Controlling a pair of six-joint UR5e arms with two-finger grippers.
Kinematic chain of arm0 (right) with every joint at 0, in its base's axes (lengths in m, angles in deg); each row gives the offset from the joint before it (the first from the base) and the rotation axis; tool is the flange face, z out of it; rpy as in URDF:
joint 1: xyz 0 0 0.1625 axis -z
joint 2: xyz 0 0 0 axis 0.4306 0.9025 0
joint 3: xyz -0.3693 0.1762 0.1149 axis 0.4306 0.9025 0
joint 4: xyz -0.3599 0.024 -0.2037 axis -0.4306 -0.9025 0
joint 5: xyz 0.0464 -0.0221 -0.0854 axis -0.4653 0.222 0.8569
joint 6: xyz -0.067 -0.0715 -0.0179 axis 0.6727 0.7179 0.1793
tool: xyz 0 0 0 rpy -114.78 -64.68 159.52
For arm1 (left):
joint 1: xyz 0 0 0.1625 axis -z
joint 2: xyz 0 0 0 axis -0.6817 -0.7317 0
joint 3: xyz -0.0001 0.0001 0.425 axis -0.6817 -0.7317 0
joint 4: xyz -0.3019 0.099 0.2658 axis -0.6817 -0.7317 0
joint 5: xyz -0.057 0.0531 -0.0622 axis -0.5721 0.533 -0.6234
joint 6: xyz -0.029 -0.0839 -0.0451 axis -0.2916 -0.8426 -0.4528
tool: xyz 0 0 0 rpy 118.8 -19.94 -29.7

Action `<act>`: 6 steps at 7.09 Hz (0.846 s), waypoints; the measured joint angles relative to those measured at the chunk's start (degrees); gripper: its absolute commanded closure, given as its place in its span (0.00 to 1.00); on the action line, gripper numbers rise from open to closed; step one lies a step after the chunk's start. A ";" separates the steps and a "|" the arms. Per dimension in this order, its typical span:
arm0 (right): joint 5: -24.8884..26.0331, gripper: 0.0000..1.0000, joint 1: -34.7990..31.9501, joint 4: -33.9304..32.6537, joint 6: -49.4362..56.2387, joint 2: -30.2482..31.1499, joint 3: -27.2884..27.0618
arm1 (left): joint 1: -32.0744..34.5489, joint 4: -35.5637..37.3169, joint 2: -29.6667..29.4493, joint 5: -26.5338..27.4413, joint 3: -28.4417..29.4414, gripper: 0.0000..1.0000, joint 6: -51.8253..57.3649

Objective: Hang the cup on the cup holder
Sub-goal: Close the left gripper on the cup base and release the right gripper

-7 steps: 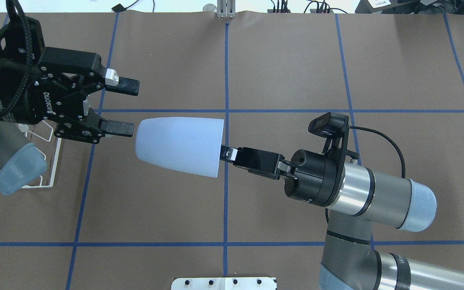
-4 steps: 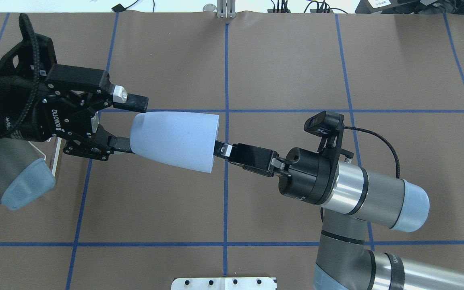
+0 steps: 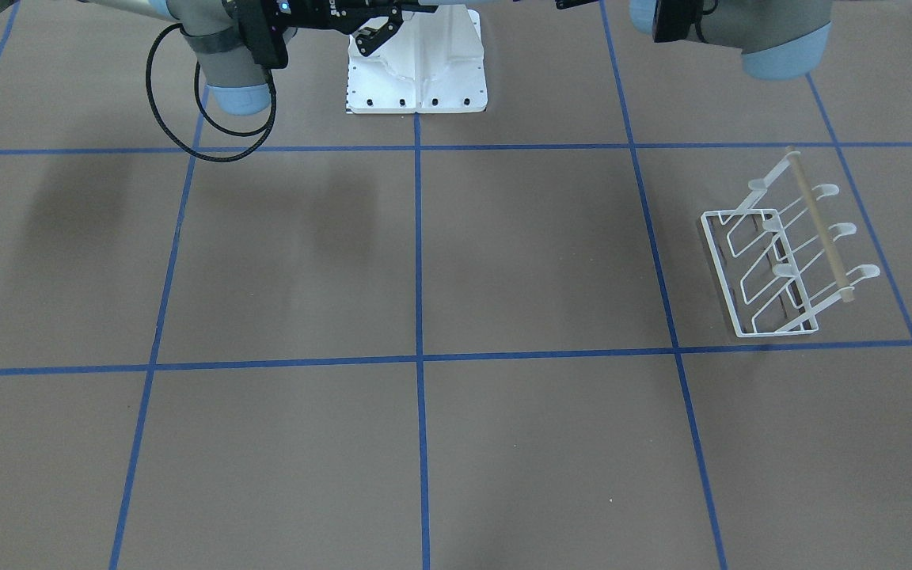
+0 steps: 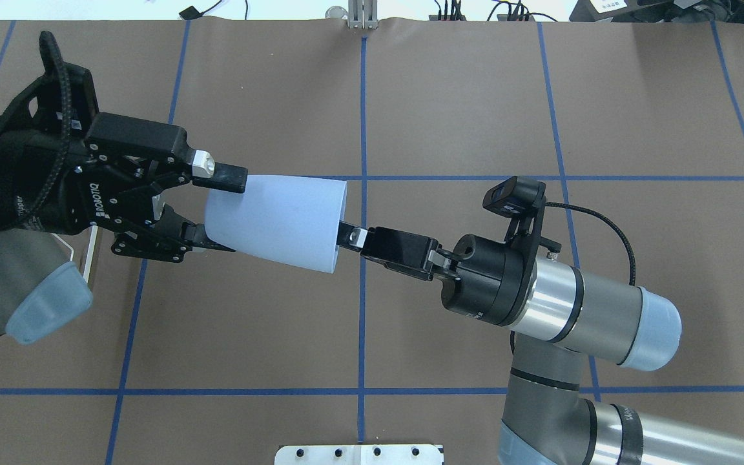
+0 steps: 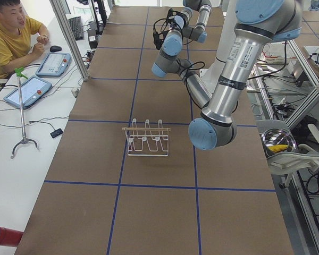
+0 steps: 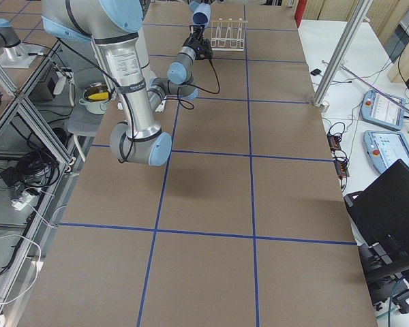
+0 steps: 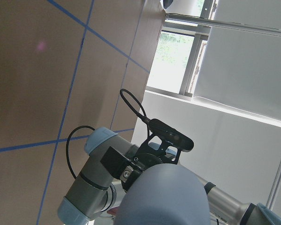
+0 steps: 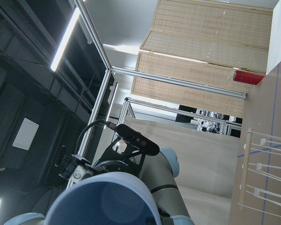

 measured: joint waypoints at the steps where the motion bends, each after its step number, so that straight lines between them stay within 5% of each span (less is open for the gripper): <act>1: 0.12 0.68 0.00 0.02 0.01 -0.01 0.02 | -0.10 -0.50 0.02 0.27 0.03 0.87 0.14; 2: 0.34 0.01 0.00 0.01 0.03 -0.03 0.01 | -0.26 -1.20 0.03 0.41 0.08 1.00 0.16; 6: 1.04 0.00 -0.86 -0.24 -0.41 1.84 -0.31 | -0.26 -2.21 0.42 0.32 0.23 1.00 0.43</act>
